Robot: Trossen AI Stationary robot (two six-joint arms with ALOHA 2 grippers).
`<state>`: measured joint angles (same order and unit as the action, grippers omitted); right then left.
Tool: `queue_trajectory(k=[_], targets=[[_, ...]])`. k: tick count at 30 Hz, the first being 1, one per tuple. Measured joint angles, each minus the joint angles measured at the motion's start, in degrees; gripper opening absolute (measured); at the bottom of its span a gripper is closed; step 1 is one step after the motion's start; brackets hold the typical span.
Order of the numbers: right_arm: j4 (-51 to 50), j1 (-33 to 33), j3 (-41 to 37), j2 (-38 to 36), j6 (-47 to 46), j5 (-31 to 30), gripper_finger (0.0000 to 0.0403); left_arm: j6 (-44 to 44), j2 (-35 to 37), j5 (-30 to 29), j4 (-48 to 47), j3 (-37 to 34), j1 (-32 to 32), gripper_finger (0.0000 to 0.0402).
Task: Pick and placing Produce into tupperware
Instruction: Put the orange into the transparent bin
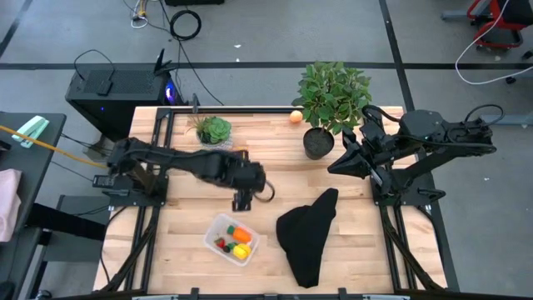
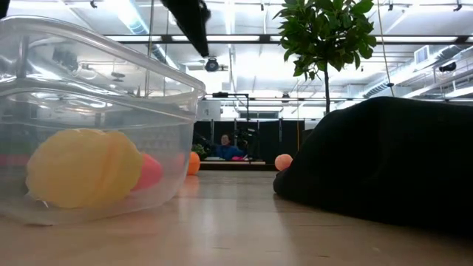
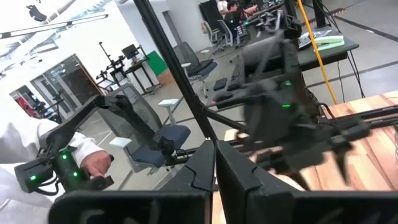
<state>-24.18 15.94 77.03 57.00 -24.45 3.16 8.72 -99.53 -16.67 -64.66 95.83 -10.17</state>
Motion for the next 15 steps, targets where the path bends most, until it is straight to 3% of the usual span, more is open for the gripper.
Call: queue_trajectory(k=[7, 11, 15], targets=[[-0.1, 5.6, -0.5, 0.2, -0.7, -0.2, 0.0023, -4.5, 0.0, 2.7, 10.5, -1.0, 1.6, 0.0279], [0.0, 9.8, -0.6, -0.1, -0.6, -4.0, 0.0023, -8.9, -0.6, 4.5, 10.4, -1.1, 2.1, 0.0275], [-2.7, 15.0, -0.6, 0.2, -3.2, -8.8, 0.0023, -7.8, 0.2, 7.2, 12.3, -1.2, 1.2, 0.0265]])
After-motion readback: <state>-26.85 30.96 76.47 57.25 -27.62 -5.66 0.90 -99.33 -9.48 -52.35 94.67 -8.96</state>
